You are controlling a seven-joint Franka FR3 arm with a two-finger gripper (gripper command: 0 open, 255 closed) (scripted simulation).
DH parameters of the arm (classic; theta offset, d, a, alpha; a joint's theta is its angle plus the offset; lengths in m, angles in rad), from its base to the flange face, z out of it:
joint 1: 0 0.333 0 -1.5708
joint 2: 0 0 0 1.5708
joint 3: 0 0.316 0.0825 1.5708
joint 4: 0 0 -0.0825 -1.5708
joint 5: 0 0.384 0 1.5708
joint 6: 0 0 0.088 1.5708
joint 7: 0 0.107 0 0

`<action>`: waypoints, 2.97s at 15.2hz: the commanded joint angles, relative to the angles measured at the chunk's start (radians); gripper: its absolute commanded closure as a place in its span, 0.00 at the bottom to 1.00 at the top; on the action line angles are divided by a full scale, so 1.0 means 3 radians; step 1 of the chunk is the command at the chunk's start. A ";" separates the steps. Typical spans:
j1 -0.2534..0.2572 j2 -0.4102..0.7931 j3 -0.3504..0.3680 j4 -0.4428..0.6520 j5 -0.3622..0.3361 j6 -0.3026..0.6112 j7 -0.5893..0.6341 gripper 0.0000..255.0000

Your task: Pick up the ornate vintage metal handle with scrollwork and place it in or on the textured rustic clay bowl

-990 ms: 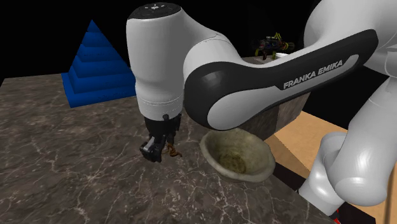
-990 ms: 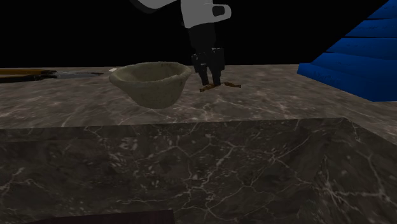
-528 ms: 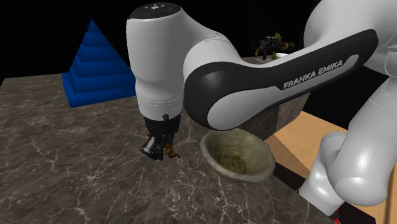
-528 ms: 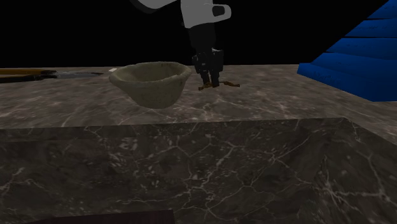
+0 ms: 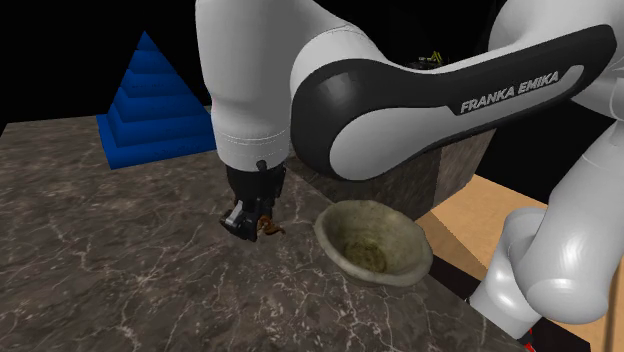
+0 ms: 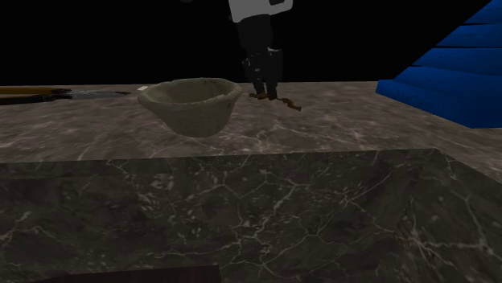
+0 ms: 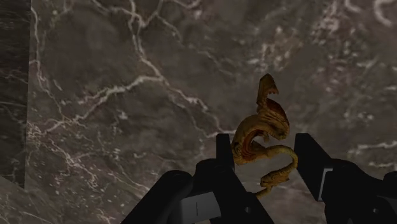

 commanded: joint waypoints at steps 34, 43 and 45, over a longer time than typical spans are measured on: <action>0.0118 -0.1128 -0.0187 0.0220 0.0547 -0.1167 -0.0396 1.00; 0.0387 -0.2040 -0.0350 -0.0461 0.0839 -0.1361 -0.0445 1.00; 0.0401 -0.2074 -0.0344 -0.0575 0.0855 -0.1281 -0.0437 1.00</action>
